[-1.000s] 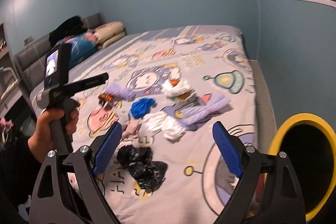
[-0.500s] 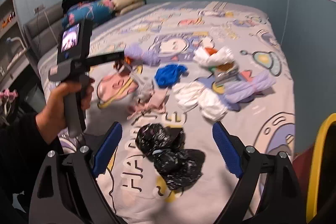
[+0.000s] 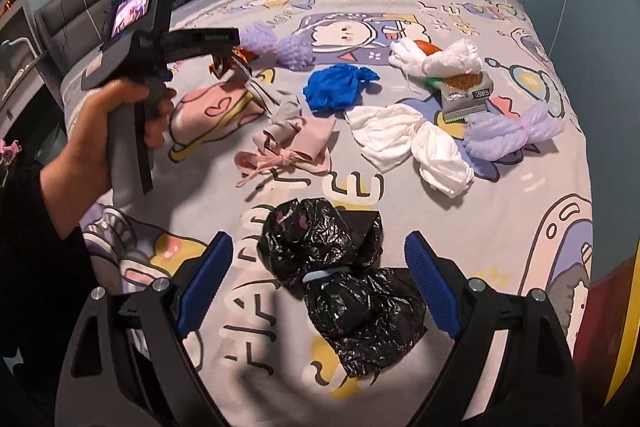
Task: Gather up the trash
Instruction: 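Grasp the orange snack wrapper with the left gripper while the right grasps another black bag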
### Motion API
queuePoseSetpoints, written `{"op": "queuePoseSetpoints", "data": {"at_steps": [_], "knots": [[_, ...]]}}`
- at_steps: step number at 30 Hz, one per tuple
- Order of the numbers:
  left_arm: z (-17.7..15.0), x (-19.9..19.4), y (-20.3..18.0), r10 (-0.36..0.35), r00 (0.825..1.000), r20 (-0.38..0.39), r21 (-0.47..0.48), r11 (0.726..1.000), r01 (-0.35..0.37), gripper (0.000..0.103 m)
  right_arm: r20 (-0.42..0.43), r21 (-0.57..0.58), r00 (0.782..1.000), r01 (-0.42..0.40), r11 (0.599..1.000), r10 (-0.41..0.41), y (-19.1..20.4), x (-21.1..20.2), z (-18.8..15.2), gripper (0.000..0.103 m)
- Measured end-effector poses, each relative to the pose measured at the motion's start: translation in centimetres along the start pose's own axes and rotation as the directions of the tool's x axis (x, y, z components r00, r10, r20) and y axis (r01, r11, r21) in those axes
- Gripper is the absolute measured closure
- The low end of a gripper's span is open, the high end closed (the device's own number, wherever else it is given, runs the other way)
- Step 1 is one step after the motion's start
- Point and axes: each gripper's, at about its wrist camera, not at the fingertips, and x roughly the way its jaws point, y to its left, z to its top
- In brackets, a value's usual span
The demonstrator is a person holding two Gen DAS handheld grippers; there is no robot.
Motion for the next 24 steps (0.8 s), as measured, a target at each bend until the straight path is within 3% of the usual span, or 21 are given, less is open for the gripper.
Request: {"op": "queuePoseSetpoints", "data": {"at_steps": [5,14,17,19,24], "knots": [[0.5,1.4,-0.3,-0.012,1.0,-0.021,-0.004,1.0,0.012,0.009,-0.029,-0.009,1.0,-0.002,1.0,0.002,0.1,1.1,-0.3,0.023],[1.3,2.8,-1.5,-0.049,0.999,-0.022,0.028,0.998,0.05,0.024,-0.09,-0.032,0.996,-0.011,0.999,0.008,0.5,2.9,-1.0,0.038],[1.5,3.4,-1.7,-0.064,0.998,-0.026,0.035,0.997,0.065,0.039,-0.111,-0.022,0.994,-0.019,1.0,0.017,0.2,3.4,-1.1,0.044],[1.5,3.7,-1.8,-0.086,0.996,-0.032,0.029,0.996,0.087,0.057,-0.121,-0.018,0.992,-0.024,1.0,0.021,0.1,3.5,-1.2,0.048],[1.5,4.3,-1.6,-0.109,0.993,-0.043,0.021,0.994,0.11,0.072,-0.129,-0.007,0.991,-0.037,0.999,0.036,-0.1,3.8,-1.2,0.054]]}}
